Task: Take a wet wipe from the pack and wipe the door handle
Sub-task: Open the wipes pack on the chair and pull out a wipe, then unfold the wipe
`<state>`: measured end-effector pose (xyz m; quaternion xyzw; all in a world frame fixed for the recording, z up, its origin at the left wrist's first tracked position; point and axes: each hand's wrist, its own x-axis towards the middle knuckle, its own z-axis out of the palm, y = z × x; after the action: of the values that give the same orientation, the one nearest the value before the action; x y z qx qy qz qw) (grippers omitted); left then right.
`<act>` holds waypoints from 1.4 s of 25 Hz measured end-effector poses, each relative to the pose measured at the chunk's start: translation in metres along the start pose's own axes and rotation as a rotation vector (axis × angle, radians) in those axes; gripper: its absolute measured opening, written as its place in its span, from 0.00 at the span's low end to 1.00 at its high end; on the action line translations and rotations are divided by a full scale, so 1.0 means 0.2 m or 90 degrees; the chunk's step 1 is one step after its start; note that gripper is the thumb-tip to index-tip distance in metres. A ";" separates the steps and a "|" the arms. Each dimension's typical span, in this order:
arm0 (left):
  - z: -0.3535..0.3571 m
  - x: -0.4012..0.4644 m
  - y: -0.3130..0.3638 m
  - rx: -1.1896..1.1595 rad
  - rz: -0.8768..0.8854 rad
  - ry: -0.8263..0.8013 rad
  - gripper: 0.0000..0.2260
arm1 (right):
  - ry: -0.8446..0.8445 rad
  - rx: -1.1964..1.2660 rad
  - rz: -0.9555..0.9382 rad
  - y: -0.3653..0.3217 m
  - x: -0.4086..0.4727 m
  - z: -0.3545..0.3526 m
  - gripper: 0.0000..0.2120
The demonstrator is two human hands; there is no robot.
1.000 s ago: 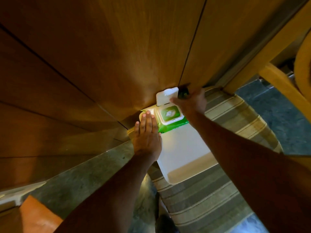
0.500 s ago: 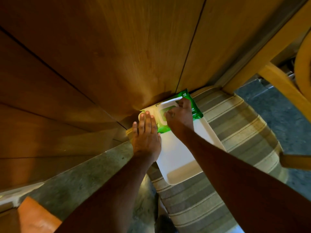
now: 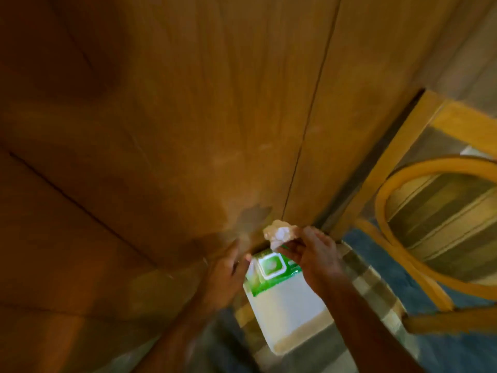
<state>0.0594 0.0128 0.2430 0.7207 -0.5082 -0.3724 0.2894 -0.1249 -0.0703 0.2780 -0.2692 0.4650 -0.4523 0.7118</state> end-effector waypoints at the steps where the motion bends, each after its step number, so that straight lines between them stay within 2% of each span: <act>1: -0.15 -0.07 0.15 -0.101 -0.005 0.031 0.23 | -0.032 -0.019 -0.019 -0.08 -0.09 0.12 0.12; 3: -0.47 -0.25 0.43 -0.277 0.018 0.078 0.16 | -0.121 -0.065 -0.052 -0.21 -0.31 0.39 0.09; 4: -0.59 -0.34 0.52 -0.316 0.046 0.102 0.12 | -0.163 -0.086 -0.062 -0.27 -0.43 0.50 0.06; 5: -0.71 -0.43 0.60 -0.332 0.079 0.121 0.10 | -0.192 -0.109 -0.082 -0.32 -0.53 0.60 0.08; 7: -0.95 -0.64 0.71 -0.332 0.128 0.160 0.07 | -0.237 -0.126 -0.132 -0.41 -0.69 0.77 0.11; 11: -1.37 -1.05 0.75 -0.302 0.202 0.237 0.05 | -0.313 -0.049 -0.196 -0.53 -1.04 1.06 0.11; 14: -1.58 -1.28 0.71 -0.231 0.244 0.188 0.02 | -0.319 0.006 -0.192 -0.57 -1.22 1.20 0.16; 17: -1.71 -1.43 0.66 -0.136 0.263 0.160 0.06 | -0.255 -0.109 -0.218 -0.57 -1.35 1.31 0.16; 19: -1.78 -1.49 0.61 -0.118 0.268 0.196 0.09 | -0.281 -0.169 -0.221 -0.56 -1.40 1.35 0.15; 23: -1.88 -1.60 0.53 -0.161 0.259 0.317 0.18 | -0.505 -0.390 -0.232 -0.60 -1.45 1.40 0.12; 25: -1.92 -1.64 0.50 -0.182 0.201 0.360 0.23 | -0.599 -0.520 -0.260 -0.60 -1.45 1.42 0.11; 26: -1.94 -1.66 0.48 -0.190 0.156 0.366 0.26 | -0.614 -0.537 -0.265 -0.59 -1.44 1.44 0.11; 28: -1.98 -1.69 0.43 -0.206 0.079 0.315 0.31 | -0.607 -0.474 -0.222 -0.58 -1.43 1.47 0.12; 30: -2.02 -1.73 0.35 -0.205 0.059 0.170 0.35 | -0.618 -0.395 -0.150 -0.57 -1.42 1.50 0.12; 31: -2.03 -1.74 0.31 -0.217 0.065 0.092 0.33 | -0.631 -0.347 -0.104 -0.56 -1.41 1.52 0.10; 33: -2.05 -1.76 0.24 -0.272 0.069 -0.040 0.22 | -0.639 -0.246 -0.007 -0.57 -1.40 1.55 0.04; 35: -2.08 -1.78 0.20 -0.244 0.035 -0.131 0.14 | -0.624 -0.248 0.006 -0.58 -1.40 1.59 0.07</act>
<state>0.3105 0.3536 0.5922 0.5963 -0.4746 -0.5256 0.3781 0.0723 0.1162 0.6232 -0.5740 0.1544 -0.1754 0.7848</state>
